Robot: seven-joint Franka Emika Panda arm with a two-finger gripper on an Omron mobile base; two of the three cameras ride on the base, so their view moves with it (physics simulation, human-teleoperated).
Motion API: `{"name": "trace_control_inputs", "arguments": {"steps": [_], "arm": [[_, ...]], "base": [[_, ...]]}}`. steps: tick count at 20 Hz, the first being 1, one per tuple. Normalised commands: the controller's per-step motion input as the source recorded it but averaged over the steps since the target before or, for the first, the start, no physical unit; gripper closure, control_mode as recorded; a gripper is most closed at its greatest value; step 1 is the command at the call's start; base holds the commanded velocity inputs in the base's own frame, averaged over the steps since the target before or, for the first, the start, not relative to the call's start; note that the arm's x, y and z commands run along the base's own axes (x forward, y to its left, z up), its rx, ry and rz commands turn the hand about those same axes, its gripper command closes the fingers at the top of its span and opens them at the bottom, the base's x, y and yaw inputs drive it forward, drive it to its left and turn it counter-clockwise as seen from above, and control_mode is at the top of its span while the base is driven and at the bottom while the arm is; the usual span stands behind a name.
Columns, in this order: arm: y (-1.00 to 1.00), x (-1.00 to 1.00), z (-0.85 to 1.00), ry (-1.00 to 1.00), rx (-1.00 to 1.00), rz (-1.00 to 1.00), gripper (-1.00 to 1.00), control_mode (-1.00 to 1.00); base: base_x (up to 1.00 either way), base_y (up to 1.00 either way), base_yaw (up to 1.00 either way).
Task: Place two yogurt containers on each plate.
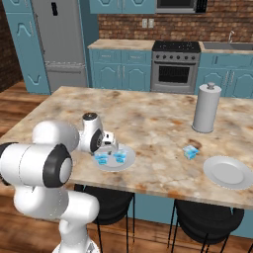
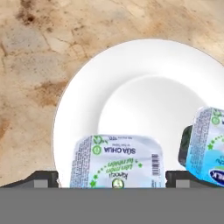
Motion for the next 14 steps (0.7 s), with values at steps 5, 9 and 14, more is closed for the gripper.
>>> {"name": "trace_control_inputs", "arguments": {"steps": [5, 9, 14], "arm": [[0.00, -0.26, 0.68, -0.08, 0.00, -0.05, -1.00, -1.00], [-0.03, -0.26, 0.64, -0.09, 0.00, -0.05, -1.00, -1.00], [-0.08, -0.83, 0.40, -0.03, 0.00, -0.13, -1.00, -1.00]], "base": [[0.00, 0.00, 0.00], [0.00, 0.00, 0.00], [0.00, 0.00, 0.00]]}}
